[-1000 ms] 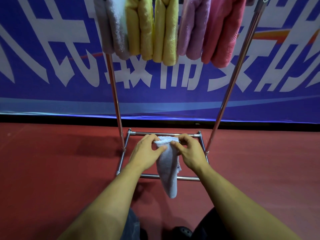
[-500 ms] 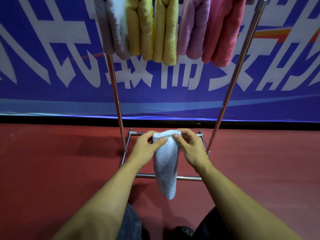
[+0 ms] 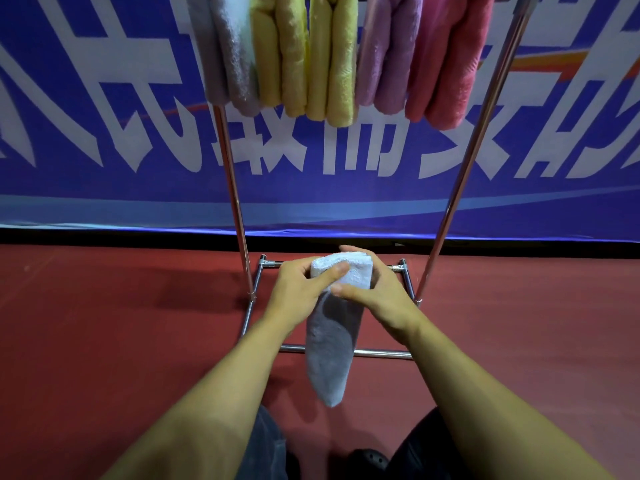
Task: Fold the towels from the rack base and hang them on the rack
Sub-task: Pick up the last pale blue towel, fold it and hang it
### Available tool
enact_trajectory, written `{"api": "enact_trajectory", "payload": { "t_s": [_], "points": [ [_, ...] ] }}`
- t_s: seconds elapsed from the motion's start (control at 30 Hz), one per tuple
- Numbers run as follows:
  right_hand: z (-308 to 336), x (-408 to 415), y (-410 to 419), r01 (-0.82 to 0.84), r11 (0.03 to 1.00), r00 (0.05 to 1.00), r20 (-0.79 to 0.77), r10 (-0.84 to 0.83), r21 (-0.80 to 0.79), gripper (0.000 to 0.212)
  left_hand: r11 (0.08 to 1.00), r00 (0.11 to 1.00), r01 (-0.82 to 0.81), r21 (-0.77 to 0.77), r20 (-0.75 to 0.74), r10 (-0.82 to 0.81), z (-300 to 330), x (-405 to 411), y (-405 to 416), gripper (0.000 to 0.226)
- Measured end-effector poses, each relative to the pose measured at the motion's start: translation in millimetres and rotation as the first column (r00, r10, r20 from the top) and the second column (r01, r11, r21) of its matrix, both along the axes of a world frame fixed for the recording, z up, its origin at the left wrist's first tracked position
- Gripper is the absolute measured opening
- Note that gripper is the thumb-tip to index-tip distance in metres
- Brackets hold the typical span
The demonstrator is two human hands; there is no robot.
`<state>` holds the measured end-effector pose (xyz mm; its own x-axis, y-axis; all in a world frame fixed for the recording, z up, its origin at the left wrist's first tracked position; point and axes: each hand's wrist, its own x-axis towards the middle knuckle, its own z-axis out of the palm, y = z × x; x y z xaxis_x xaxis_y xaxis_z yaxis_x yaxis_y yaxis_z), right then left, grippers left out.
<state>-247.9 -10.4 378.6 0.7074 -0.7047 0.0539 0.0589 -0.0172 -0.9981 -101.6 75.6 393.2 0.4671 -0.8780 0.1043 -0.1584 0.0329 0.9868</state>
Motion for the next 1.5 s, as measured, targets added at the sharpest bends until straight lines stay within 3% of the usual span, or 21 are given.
{"api": "enact_trajectory", "payload": {
  "t_s": [0.17, 0.43, 0.53, 0.67, 0.77, 0.97, 1.17, 1.37, 1.5],
  "points": [
    [0.4, 8.1, 7.3, 0.052, 0.998, 0.993, -0.105, -0.050, 0.019, 0.035, 0.994, 0.997, -0.073, -0.079, 0.008, 0.074, 30.6, 1.0, -4.5, 0.018],
    [4.4, 7.4, 16.5, 0.097, 0.994, 0.982, -0.170, -0.087, 0.051, 0.046, 0.967, 0.990, -0.110, -0.229, 0.064, 0.128, 129.7, 15.2, -23.7, 0.019],
    [6.0, 4.4, 17.6, 0.069, 0.996, 0.983, -0.174, -0.059, 0.053, 0.034, 0.942, 0.988, -0.111, -0.316, 0.064, 0.138, 165.4, 21.1, -31.5, 0.009],
    [9.1, 0.7, 21.4, 0.009, 0.996, 0.990, -0.139, 0.004, 0.094, 0.032, 0.929, 0.984, -0.110, -0.353, 0.091, 0.151, 193.9, 23.5, -36.4, 0.017],
    [16.3, 1.3, 23.7, -0.025, 0.996, 0.992, -0.124, 0.036, 0.089, 0.039, 0.954, 0.984, -0.097, -0.283, 0.118, 0.135, 190.8, 18.1, -33.8, 0.027],
    [30.9, 2.2, 27.4, 0.024, 0.998, 0.998, 0.050, -0.027, 0.059, 0.052, 0.977, 0.987, -0.081, -0.199, 0.118, 0.106, 156.2, 18.0, -34.7, 0.022],
    [43.8, -7.1, 33.0, -0.029, 1.000, 0.998, 0.062, 0.030, -0.008, 0.099, 0.962, 0.962, -0.260, -0.084, 0.067, 0.266, 120.7, 51.8, -51.3, 0.019],
    [46.3, -8.7, 31.9, -0.052, 0.997, 0.996, 0.074, 0.055, -0.049, 0.090, 0.946, 0.963, -0.260, 0.193, 0.119, 0.240, 48.7, 78.4, -51.5, 0.030],
    [42.8, -5.0, 29.3, -0.029, 0.996, 0.997, 0.066, 0.035, -0.088, 0.077, 0.963, 0.999, -0.032, 0.266, 0.041, 0.022, 30.0, 67.6, -35.7, 0.039]
  ]
}}
